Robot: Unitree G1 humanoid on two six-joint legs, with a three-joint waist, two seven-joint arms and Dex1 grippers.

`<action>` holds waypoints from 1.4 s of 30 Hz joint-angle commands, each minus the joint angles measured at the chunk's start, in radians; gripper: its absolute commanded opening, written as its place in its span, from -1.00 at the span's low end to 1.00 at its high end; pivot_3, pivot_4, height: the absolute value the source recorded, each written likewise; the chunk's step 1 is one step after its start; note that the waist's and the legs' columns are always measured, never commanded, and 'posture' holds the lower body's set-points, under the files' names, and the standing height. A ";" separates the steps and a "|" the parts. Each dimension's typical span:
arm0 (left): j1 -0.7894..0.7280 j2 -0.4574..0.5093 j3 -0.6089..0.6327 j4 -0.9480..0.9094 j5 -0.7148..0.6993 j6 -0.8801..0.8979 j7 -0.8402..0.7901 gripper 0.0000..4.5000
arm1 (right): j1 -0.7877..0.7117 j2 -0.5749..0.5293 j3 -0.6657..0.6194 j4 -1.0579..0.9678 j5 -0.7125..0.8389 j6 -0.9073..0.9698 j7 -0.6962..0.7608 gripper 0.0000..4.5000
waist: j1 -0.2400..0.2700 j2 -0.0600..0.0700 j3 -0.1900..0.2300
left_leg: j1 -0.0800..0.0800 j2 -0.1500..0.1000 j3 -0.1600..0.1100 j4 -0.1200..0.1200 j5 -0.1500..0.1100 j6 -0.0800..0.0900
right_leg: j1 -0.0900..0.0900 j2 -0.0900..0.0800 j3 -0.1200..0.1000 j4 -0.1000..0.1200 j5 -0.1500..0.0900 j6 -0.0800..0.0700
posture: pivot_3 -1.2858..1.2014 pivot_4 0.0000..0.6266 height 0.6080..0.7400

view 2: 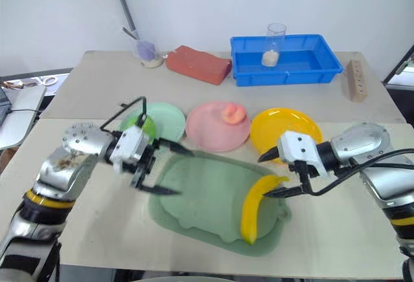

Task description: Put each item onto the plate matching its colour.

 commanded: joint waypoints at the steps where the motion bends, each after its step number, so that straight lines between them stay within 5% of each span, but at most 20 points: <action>1: 0.048 0.032 0.039 -0.101 -0.046 0.025 0.031 0.98 | -0.063 0.044 0.061 0.113 -0.107 -0.224 0.099 1.00 | 0.002 0.000 0.000 | 0.001 0.000 0.000 0.000 0.000 0.000 | 0.000 0.000 0.000 0.000 0.000 0.000 | 0.03 -0.52 1.00; 13: 0.175 0.067 0.077 -0.252 -0.089 0.076 0.155 0.98 | -0.230 0.116 0.304 0.386 -0.159 -0.558 0.147 1.00 | 0.003 0.000 0.000 | 0.003 0.000 0.001 0.000 0.000 0.000 | 0.007 0.000 0.001 -0.001 0.002 -0.004 | 0.03 -0.52 1.00; 23: 0.157 0.064 0.061 -0.210 -0.068 0.052 0.177 1.00 | -0.197 0.068 0.315 0.362 -0.096 -0.559 0.147 -0.38 | 0.015 0.000 0.000 | 0.004 0.000 0.001 0.000 0.000 0.000 | 0.007 -0.001 0.001 -0.001 0.002 -0.005 | 0.03 -0.52 1.00; 29: 0.065 0.019 0.051 -0.117 -0.047 0.032 0.194 1.00 | -0.137 0.023 0.163 0.301 -0.030 -0.449 0.100 -0.39 | 0.018 0.001 0.000 | 0.003 0.000 0.001 0.000 0.000 0.000 | 0.008 -0.001 0.001 -0.001 0.002 -0.005 | 0.03 -0.52 1.00; 37: -0.087 -0.089 0.059 0.002 -0.048 0.118 0.337 1.00 | -0.021 -0.025 -0.181 0.210 0.153 0.068 -0.200 -0.39 | 0.017 0.000 0.000 | 0.005 -0.001 0.001 0.001 0.000 0.001 | 0.012 -0.001 0.000 -0.002 0.002 -0.005 | 0.03 -0.52 1.00; 42: -0.117 -0.150 0.019 0.044 0.006 0.105 0.397 1.00 | -0.094 0.044 -0.200 0.351 0.004 0.179 -0.434 -0.39 | 0.010 0.000 0.000 | 0.007 -0.001 0.001 0.000 -0.001 0.001 | 0.013 0.000 0.001 -0.001 0.002 -0.005 | 0.03 -0.52 1.00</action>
